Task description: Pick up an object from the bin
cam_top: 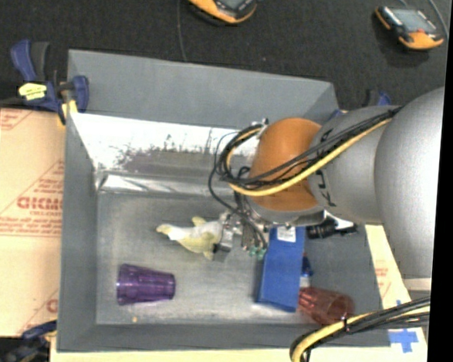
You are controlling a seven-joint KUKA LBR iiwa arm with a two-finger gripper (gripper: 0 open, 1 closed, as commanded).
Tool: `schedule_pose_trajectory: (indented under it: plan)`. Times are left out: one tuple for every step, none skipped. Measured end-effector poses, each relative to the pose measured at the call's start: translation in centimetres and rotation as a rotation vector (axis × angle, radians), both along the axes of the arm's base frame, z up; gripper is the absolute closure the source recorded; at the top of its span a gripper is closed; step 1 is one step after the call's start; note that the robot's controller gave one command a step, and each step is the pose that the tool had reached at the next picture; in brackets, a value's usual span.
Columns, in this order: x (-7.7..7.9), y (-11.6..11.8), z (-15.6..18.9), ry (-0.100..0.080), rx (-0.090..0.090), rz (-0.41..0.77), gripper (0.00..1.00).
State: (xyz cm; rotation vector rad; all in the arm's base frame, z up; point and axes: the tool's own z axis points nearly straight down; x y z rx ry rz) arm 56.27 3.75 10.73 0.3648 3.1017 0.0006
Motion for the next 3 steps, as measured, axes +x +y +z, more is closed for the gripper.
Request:
schedule_pose_trajectory:
  plan:
    - [0.5, 0.4, 6.1, 0.004, -0.001, 0.006, 1.0]
    - [-0.1, 2.5, 11.6, 0.002, 0.001, 0.024, 1.0]
    - [1.4, 3.1, 19.5, -0.005, 0.0, -0.004, 1.0]
